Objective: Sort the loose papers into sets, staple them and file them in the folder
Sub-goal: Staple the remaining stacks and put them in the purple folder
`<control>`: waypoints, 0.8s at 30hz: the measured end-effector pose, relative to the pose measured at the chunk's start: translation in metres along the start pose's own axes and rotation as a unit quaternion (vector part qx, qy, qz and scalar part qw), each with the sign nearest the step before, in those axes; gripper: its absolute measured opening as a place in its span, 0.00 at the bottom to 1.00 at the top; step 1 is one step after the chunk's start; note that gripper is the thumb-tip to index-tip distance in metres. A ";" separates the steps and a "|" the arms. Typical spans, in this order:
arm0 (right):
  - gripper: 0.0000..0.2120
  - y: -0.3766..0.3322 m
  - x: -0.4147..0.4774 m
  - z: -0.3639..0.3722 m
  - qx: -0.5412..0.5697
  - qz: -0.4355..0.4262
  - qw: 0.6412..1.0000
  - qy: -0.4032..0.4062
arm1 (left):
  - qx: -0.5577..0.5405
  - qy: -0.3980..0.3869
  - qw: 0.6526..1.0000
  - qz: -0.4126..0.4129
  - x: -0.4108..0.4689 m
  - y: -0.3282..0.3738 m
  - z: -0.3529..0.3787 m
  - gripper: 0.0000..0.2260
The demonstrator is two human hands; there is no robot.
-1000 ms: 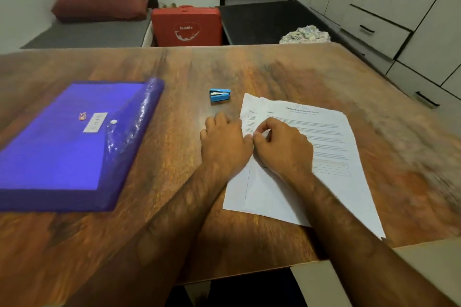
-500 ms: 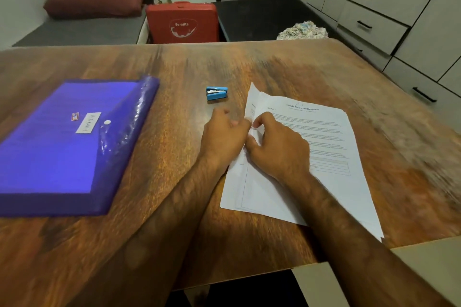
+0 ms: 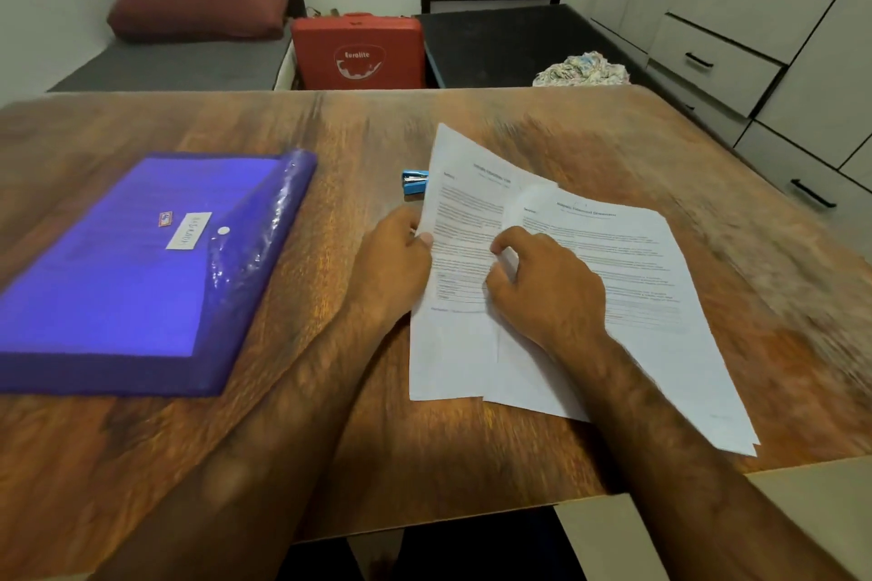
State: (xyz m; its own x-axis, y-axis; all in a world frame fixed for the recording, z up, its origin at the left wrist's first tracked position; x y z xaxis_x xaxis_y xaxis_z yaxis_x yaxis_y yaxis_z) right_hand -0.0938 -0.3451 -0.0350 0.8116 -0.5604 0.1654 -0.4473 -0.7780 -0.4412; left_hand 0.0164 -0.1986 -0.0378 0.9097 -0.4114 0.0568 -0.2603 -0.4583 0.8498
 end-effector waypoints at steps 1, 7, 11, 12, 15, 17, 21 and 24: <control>0.13 0.001 0.000 -0.001 0.001 0.008 1.000 0.001 | -0.020 0.009 1.000 -0.005 -0.002 -0.007 -0.011 0.07; 0.11 -0.005 0.004 0.003 0.003 0.013 1.000 0.005 | -0.106 0.116 0.988 0.004 -0.017 -0.047 -0.087 0.10; 0.07 -0.006 0.006 -0.001 0.028 0.001 0.999 0.032 | -0.205 0.131 0.970 -0.012 -0.034 -0.056 -0.108 0.09; 0.05 -0.009 0.007 0.000 0.071 -0.013 0.997 0.031 | -0.217 0.137 0.966 -0.010 -0.036 -0.056 -0.110 0.08; 0.10 -0.013 0.005 -0.004 0.322 0.032 0.946 0.002 | -0.241 0.137 0.961 -0.011 -0.038 -0.056 -0.109 0.07; 0.12 -0.017 0.000 -0.002 0.503 0.123 0.854 -0.051 | -0.259 0.128 0.957 -0.020 -0.038 -0.057 -0.106 0.07; 0.07 -0.026 -0.007 0.005 0.559 0.129 0.811 -0.113 | -0.271 0.125 0.954 -0.031 -0.040 -0.057 -0.107 0.07; 0.09 -0.022 -0.007 0.007 0.558 0.134 0.814 -0.095 | -0.263 0.123 0.956 -0.036 -0.039 -0.057 -0.106 0.07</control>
State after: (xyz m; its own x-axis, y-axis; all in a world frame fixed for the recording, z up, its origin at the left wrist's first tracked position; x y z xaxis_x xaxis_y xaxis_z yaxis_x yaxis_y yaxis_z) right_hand -0.0874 -0.3218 -0.0321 0.8325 -0.5302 -0.1606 -0.0837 0.1661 -0.9825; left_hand 0.0299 -0.0729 -0.0332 0.9844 -0.1669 0.0555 -0.0551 0.0072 0.9985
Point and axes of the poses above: each hand's wrist, its own x-axis towards the middle knuckle, its own z-axis out of the palm, y = z × x, the point moved 8 cm from there along x, towards the middle knuckle, and after that the axes turned 3 degrees about x, right-handed, at the moved point
